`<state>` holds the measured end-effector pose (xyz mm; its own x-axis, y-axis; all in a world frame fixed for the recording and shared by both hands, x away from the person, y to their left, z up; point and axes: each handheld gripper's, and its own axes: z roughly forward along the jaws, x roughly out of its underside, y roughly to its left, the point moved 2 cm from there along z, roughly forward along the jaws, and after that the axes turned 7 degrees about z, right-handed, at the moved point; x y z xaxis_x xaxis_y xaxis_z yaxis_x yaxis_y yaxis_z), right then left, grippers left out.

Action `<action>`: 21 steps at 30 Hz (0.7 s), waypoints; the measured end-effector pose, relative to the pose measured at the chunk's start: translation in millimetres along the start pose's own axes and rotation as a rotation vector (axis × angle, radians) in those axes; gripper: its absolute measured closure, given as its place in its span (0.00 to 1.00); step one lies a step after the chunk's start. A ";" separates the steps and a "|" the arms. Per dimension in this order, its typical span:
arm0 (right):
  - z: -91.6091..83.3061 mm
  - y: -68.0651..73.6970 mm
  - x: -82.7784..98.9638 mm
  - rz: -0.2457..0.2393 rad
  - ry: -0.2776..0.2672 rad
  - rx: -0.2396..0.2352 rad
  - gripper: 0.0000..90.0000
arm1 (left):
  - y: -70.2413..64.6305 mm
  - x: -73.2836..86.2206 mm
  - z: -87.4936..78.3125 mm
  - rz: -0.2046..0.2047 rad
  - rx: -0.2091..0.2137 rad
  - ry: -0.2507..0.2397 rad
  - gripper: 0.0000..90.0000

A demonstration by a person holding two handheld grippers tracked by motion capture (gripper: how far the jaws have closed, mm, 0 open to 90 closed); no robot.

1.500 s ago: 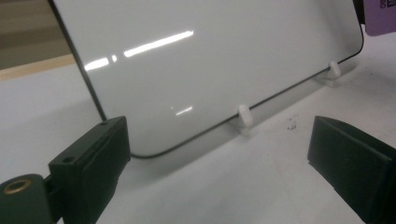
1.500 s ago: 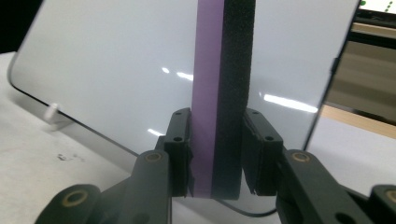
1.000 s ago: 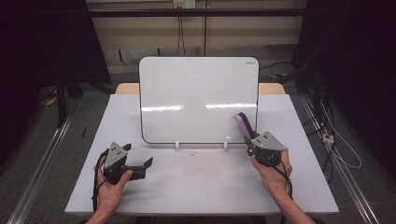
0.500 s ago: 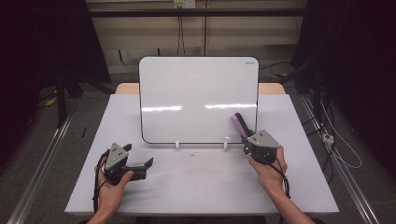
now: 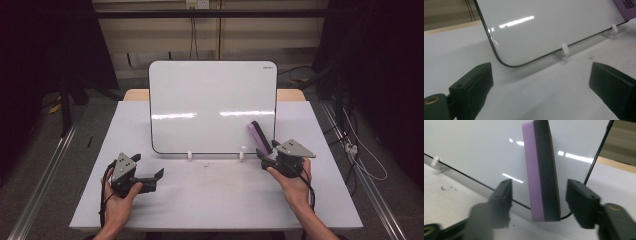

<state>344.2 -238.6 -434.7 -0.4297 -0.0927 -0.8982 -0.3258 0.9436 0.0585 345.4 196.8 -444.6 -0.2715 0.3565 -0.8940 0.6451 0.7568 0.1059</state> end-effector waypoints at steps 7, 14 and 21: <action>-13.6 -9.6 0.6 0.072 -0.033 -0.041 0.14 | 0.9 0.2 -0.9 -0.013 -0.004 -0.004 0.05; -30.0 -24.3 8.2 0.119 -0.029 -0.047 0.09 | 0.7 -0.6 -1.2 -0.019 -0.010 -0.008 0.05; -45.1 -37.2 17.5 0.140 -0.042 -0.010 0.06 | -0.2 -4.2 -0.7 -0.003 -0.022 -0.016 0.05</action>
<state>310.8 -289.7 -433.0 -0.4365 0.0534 -0.8981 -0.2735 0.9431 0.1890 346.0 195.6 -440.6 -0.2616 0.3458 -0.9011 0.6284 0.7696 0.1129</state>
